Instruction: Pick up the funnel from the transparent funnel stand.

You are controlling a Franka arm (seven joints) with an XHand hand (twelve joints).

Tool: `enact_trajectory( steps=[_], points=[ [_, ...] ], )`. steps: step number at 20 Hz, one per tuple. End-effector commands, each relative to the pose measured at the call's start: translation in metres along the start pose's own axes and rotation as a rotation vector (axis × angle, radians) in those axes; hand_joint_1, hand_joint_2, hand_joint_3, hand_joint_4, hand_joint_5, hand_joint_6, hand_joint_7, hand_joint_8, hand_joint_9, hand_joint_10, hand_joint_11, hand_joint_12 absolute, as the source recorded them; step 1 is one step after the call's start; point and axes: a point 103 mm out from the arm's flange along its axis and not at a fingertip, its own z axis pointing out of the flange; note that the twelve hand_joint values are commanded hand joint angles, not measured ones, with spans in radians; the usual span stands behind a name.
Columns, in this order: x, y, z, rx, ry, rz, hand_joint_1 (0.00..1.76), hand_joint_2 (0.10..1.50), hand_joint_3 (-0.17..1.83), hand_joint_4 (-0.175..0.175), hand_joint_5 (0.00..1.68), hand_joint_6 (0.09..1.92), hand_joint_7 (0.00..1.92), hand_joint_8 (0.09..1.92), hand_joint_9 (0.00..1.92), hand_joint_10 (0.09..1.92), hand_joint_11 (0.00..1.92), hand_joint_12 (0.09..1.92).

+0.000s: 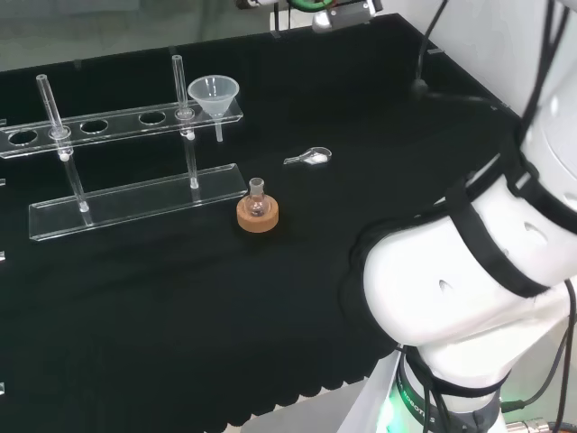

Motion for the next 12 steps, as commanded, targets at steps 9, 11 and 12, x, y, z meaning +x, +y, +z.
enact_trajectory(
  steps=[9,11,12],
  points=[
    [0.020,0.079,0.044,0.073,-0.048,-0.116,0.00,1.13,0.35,0.018,0.20,0.09,0.05,0.48,0.19,0.64,0.06,1.39],
    [0.024,0.079,0.050,0.084,-0.060,-0.122,0.01,1.12,0.34,0.011,0.23,0.09,0.05,0.49,0.19,0.65,0.06,1.39],
    [0.026,0.079,0.052,0.089,-0.061,-0.123,0.02,1.12,0.33,0.008,0.24,0.09,0.06,0.49,0.20,0.65,0.06,1.39]
  ],
)
